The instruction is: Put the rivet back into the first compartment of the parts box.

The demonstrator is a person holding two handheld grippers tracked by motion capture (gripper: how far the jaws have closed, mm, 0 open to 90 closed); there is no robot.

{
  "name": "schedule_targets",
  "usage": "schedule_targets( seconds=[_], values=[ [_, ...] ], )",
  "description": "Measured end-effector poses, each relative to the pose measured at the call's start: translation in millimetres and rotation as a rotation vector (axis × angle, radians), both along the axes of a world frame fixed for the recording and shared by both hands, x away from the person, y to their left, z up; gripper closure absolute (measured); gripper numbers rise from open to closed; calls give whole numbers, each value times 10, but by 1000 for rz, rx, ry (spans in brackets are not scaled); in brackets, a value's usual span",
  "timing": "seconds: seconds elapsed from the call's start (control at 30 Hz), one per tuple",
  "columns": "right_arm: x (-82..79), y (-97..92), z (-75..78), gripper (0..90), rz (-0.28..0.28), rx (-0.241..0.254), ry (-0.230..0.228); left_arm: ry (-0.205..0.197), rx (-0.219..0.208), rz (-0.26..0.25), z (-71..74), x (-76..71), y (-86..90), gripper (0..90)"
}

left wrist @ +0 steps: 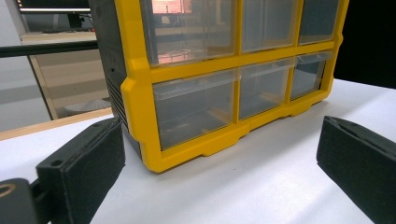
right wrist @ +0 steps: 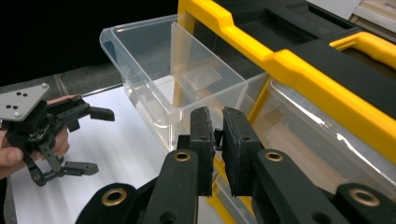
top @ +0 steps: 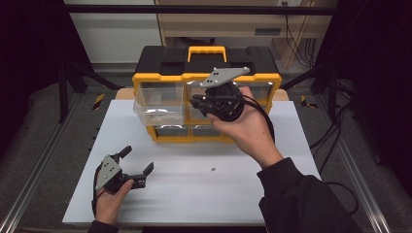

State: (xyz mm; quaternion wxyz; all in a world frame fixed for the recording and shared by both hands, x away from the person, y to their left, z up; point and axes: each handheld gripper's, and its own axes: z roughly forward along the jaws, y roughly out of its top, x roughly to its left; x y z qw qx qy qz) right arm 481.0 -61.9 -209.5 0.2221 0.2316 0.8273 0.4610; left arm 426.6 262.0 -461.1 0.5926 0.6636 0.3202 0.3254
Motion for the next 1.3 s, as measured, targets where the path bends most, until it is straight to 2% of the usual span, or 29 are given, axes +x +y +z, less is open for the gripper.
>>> schedule_targets(
  seconds=[0.5,0.7,1.07,1.13,1.2,1.3],
  values=[
    [51,112,156,826,9,32,-16,0,3,-2,0,3,4,10],
    [119,216,190,826,14,52,3,2,7,-2,3,1,0,10],
    [280,452,125,823,17,36,36,2,5,-5,4,2,1,10],
    [290,471,110,781,19,36,42,1,5,-6,4,0,0,10],
    [282,472,108,719,17,51,37,1,3,-5,5,-1,0,10],
    [233,434,124,671,14,54,21,1,4,-4,4,1,4,10]
  ],
)
